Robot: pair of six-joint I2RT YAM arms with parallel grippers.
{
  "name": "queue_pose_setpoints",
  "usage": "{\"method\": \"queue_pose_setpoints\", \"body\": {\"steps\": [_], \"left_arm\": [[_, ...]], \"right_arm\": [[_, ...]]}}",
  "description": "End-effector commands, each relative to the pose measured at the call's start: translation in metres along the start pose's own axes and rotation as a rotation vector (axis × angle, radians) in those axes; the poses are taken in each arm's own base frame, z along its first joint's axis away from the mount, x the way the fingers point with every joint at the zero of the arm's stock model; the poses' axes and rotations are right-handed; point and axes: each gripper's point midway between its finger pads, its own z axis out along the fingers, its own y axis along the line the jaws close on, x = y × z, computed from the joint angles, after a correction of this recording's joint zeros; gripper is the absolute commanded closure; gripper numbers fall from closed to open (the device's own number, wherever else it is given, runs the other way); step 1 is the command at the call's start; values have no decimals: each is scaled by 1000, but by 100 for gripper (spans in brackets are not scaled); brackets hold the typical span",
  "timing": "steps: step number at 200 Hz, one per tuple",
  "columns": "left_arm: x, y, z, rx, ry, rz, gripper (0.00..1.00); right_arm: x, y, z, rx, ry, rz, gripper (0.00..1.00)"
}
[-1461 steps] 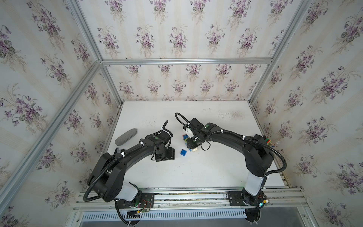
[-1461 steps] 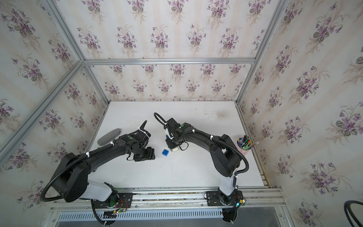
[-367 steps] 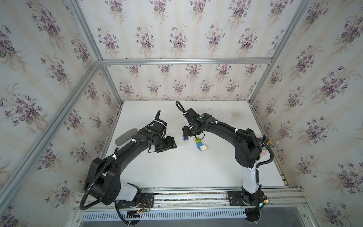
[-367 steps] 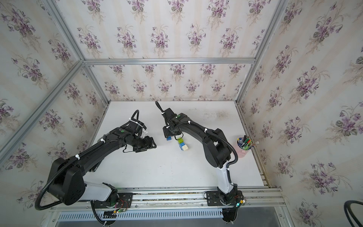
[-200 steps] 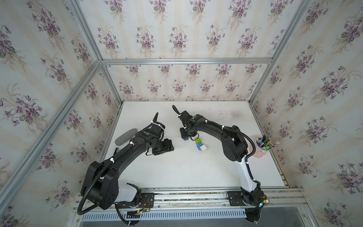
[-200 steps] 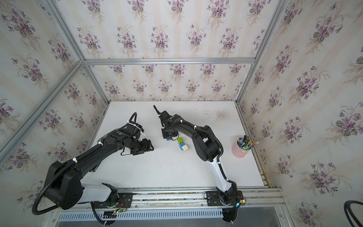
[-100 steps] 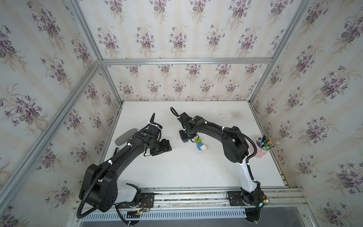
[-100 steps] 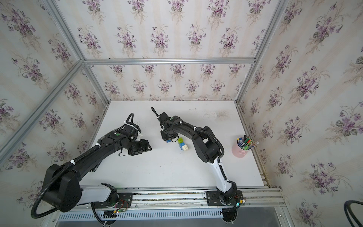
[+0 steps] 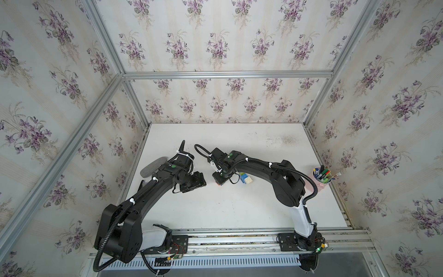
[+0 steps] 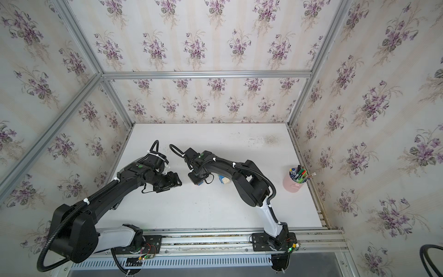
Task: Assemble the letter y with lego
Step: Move the lego brick at the center of the board, then pick up the lego brick from the center of the board.
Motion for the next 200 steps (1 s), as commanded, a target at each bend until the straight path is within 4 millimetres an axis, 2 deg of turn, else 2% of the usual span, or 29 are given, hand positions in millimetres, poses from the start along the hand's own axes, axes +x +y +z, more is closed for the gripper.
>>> {"method": "queue_pose_setpoints", "body": {"steps": [1, 85, 108, 142, 172, 196, 200], "left_arm": [[4, 1, -1, 1, 12, 3, 28], [3, 3, 1, -5, 17, 4, 28], [2, 2, 1, -5, 16, 5, 27], [0, 2, 4, -10, 26, 12, 27], [-8, -3, 9, -5, 35, 18, 27], [-14, -11, 10, 16, 33, 27, 27], [-13, -9, 17, 4, 58, 22, 27]], "right_arm": [[0, 2, 1, 31, 7, -85, 65], [-2, 1, 3, 79, 16, -122, 56], [-9, 3, -7, 72, -18, -112, 51], [-24, 3, -35, 77, -94, -76, 46], [-25, -23, -62, 96, -156, 60, 46], [-6, -55, -75, 139, -161, 184, 42], [-1, -60, -76, 150, -158, 203, 40]]}}
